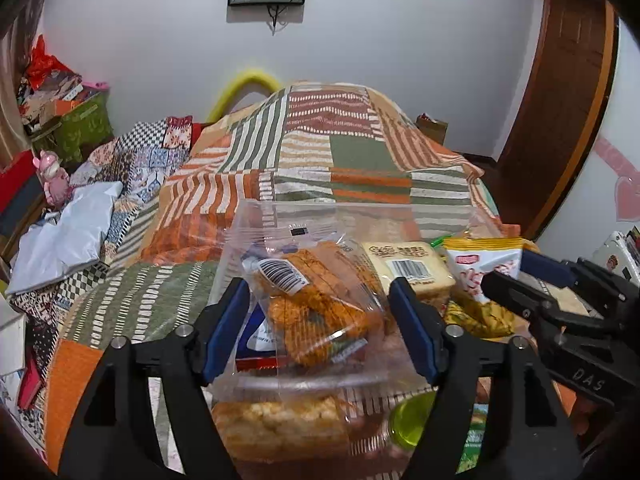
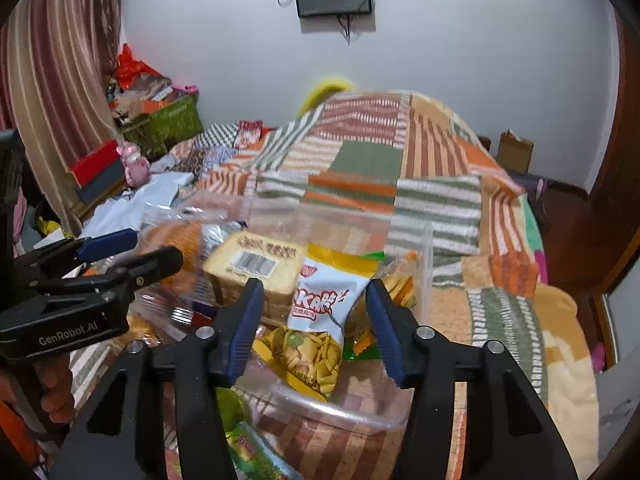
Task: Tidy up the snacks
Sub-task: 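Carry orange crackers into box with left tool while right tool drops yellow chip bag in, then grasp square cracker bag with left tool while right tool grasps green jelly cup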
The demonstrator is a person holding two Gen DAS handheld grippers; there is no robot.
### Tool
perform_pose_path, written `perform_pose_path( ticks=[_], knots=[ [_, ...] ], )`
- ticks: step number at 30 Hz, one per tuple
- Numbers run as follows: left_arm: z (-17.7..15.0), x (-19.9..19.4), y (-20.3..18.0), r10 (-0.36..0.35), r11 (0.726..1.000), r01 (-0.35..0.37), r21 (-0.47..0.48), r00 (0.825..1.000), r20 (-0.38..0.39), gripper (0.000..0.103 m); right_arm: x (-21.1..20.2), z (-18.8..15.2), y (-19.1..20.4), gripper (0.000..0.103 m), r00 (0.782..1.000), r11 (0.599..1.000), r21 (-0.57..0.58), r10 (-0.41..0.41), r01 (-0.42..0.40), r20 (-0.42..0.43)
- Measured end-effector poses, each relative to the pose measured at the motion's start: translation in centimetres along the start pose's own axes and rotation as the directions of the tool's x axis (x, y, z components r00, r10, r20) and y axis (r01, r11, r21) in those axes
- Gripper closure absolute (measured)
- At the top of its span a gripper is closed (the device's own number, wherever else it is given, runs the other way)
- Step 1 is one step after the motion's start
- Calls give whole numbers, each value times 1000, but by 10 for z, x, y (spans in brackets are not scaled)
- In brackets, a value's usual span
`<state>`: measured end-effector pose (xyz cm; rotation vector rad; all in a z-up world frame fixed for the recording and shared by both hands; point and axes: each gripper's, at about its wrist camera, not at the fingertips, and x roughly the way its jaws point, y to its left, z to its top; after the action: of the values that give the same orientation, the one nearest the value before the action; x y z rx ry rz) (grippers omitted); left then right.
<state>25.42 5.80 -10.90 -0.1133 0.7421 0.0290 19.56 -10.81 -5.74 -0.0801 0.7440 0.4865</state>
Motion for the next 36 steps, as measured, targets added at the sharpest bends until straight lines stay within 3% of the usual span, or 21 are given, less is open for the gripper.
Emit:
perform_pose_path(
  ticks=[7, 15, 26, 30, 36],
  knots=[
    [-8, -34, 2, 2, 1000, -3, 16, 999, 37, 20, -23, -4, 11, 51, 999, 999, -31, 41, -40, 26],
    [-32, -49, 16, 3, 1000, -3, 12, 1000, -1, 15, -19, -29, 27, 50, 993, 992, -51, 111, -112, -36],
    [-70, -25, 24, 2, 1000, 0, 14, 993, -115, 12, 30, -56, 42, 50, 960, 979, -67, 173, -192, -221],
    [-74, -13, 26, -6, 1000, 5, -11, 989, -145, 12, 37, -59, 40, 59, 947, 975, -41, 204, -220, -247],
    [-76, 4, 24, -8, 1000, 4, -19, 984, -178, 12, 39, -61, 41, 59, 944, 971, -32, 222, -236, -243]
  ],
)
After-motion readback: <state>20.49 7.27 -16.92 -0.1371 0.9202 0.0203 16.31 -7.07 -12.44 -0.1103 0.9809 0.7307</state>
